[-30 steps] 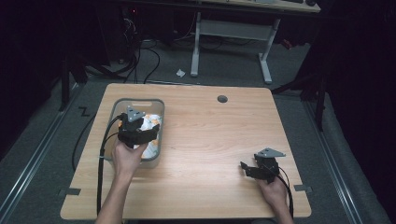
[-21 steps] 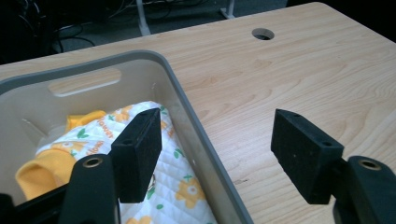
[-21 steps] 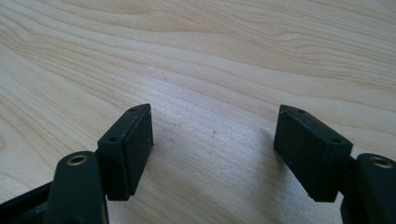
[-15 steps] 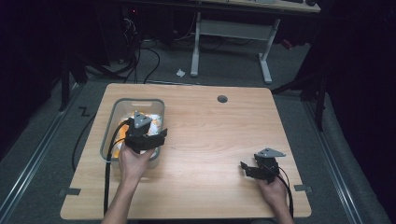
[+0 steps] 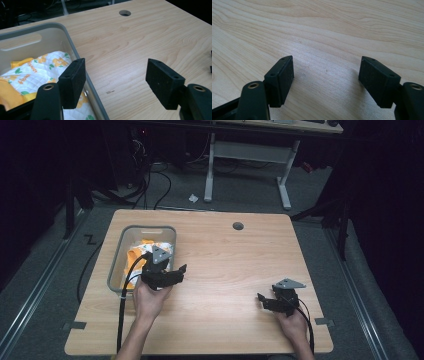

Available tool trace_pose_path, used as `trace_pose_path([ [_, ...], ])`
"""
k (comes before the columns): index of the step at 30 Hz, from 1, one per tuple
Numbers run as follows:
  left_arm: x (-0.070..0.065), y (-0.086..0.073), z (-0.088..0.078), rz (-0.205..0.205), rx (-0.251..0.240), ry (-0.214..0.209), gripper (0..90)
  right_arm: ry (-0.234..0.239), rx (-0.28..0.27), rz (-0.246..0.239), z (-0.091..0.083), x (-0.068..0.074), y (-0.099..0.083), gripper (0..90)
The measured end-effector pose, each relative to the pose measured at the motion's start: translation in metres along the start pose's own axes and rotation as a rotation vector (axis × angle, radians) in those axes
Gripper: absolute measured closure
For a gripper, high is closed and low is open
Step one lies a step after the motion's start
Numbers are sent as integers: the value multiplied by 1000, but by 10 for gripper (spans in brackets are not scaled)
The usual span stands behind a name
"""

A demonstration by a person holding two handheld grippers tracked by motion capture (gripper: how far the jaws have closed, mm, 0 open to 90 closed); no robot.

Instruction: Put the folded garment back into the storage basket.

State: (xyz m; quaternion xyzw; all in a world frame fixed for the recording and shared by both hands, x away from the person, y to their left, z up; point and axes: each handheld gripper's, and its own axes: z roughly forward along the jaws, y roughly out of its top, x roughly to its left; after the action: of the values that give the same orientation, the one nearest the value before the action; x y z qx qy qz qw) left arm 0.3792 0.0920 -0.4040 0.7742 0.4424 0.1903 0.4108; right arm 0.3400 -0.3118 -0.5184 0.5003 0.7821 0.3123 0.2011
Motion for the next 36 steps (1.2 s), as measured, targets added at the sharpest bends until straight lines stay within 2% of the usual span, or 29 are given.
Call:
trace_pose_path([
  [9, -9, -3, 0, -17, -18, -25, 330, 0, 0, 0, 0, 0, 0, 286],
  [15, -17, -5, 3, -7, -8, -49, 328, 0, 0, 0, 0, 0, 0, 286],
  [30, -46, -17, 27, -8, 15, -117, 330, 0, 0, 0, 0, 0, 0, 286],
  [36, -54, -24, 34, -16, 32, -144, 333, 0, 0, 0, 0, 0, 0, 286],
])
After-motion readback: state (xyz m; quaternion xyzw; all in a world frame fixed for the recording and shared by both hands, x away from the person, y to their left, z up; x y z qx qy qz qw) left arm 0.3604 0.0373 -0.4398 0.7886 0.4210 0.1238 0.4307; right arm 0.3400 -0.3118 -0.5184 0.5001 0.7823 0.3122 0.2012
